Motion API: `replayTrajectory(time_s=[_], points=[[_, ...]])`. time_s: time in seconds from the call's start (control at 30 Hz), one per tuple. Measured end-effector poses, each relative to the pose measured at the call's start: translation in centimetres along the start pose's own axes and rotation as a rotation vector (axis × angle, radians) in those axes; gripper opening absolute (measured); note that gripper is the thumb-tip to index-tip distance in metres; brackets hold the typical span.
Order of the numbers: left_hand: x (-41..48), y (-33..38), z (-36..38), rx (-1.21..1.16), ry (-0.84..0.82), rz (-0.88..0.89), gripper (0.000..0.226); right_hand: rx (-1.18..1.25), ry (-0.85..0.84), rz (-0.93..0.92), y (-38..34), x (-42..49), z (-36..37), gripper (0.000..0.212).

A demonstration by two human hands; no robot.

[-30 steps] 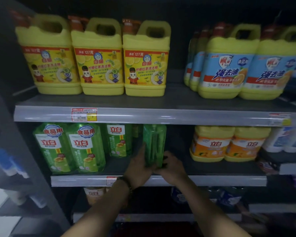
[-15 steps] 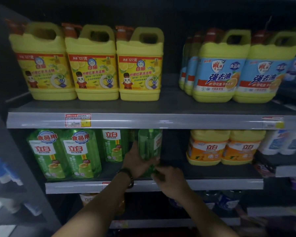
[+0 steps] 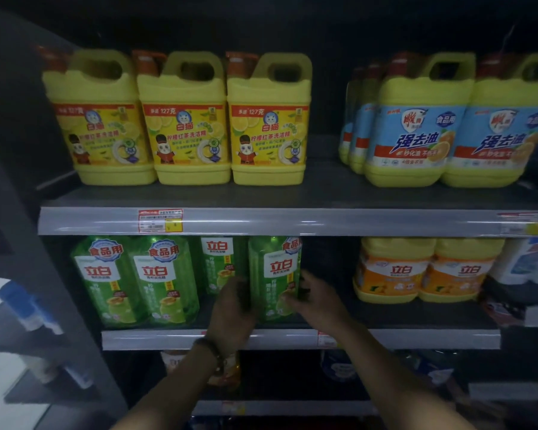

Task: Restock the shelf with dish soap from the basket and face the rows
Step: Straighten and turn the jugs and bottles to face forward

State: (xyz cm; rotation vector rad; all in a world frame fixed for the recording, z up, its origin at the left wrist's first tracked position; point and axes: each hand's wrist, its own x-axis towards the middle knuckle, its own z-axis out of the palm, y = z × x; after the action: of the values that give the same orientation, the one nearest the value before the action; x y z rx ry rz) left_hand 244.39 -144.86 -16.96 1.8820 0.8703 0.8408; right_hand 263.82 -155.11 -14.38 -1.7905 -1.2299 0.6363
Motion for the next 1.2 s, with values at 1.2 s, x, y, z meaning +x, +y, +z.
replayTrajectory(time_s=[1.2], points=[[-5.3, -2.9, -6.0, 0.174, 0.109, -0.072, 0.064, -0.242, 0.122, 0.081, -4.9, 2.3, 13.3, 0.044]])
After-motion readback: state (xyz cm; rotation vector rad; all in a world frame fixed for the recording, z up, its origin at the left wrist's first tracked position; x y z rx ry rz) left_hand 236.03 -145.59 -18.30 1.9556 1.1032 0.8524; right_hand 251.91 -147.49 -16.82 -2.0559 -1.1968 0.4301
